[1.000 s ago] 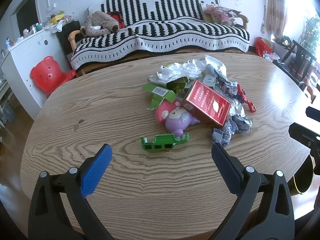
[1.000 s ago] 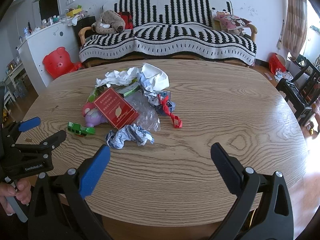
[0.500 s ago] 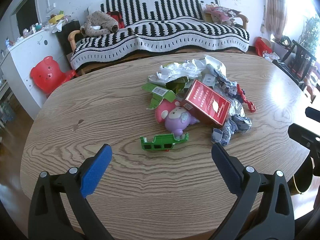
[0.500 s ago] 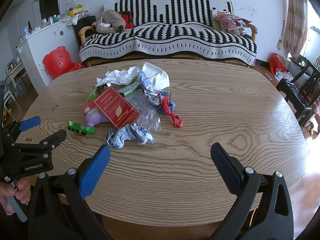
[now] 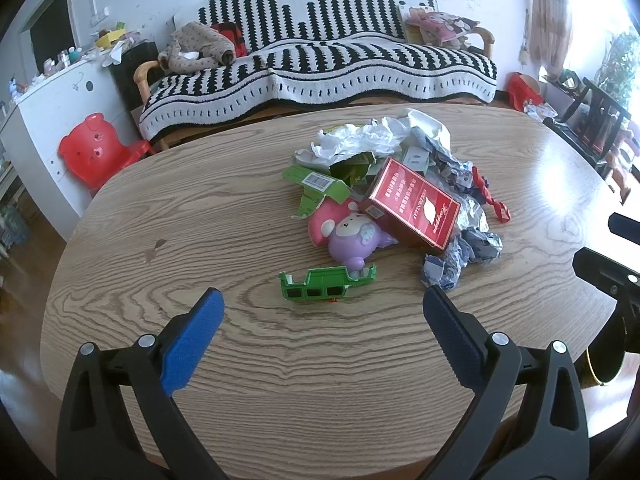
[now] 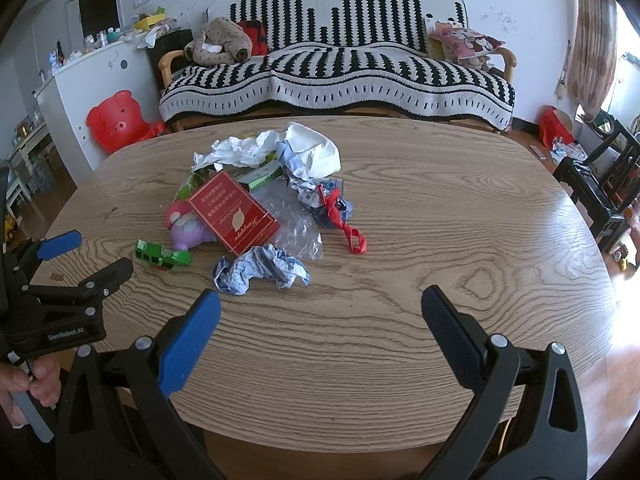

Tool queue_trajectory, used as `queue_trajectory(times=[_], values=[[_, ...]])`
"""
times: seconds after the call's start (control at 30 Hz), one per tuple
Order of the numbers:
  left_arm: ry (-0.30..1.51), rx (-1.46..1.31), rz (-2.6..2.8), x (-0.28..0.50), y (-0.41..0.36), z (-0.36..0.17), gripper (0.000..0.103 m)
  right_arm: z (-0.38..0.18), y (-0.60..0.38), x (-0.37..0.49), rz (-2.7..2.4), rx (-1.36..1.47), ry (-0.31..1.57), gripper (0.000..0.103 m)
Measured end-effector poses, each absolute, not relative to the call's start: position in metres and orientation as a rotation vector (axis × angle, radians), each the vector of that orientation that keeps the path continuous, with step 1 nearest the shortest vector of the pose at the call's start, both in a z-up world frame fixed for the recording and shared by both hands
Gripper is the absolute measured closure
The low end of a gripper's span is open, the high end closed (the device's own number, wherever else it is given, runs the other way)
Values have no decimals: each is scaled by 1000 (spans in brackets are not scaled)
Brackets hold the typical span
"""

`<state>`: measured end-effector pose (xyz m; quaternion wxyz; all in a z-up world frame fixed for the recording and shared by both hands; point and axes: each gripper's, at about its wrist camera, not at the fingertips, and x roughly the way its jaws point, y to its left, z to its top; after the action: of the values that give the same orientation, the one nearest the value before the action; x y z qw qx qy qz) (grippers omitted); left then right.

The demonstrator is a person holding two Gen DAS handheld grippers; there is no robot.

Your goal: Collect trash

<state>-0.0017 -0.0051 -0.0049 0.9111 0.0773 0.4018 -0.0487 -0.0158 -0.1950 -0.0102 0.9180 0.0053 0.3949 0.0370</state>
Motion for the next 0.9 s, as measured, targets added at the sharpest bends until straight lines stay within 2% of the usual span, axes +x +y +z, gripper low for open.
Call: queue_trajectory(times=[0.23,0.57,0.73,0.87,0.9], values=[[802,259,-154,1,7,-9,6,-12,-200,-3,120,12,833,6],[877,468,-414,41,13,-51,6,-39,-208,51,160,-34,899,6],[937,466,-399,64,12,-74,7,-56,-215,87,141,-21,904,6],[898,472,-422,65,10,-71,7,-67,-219,112,109,-47,906,15],[897,477,-429,66,9,-72,12,-69,-222,117,104,-48,910,18]])
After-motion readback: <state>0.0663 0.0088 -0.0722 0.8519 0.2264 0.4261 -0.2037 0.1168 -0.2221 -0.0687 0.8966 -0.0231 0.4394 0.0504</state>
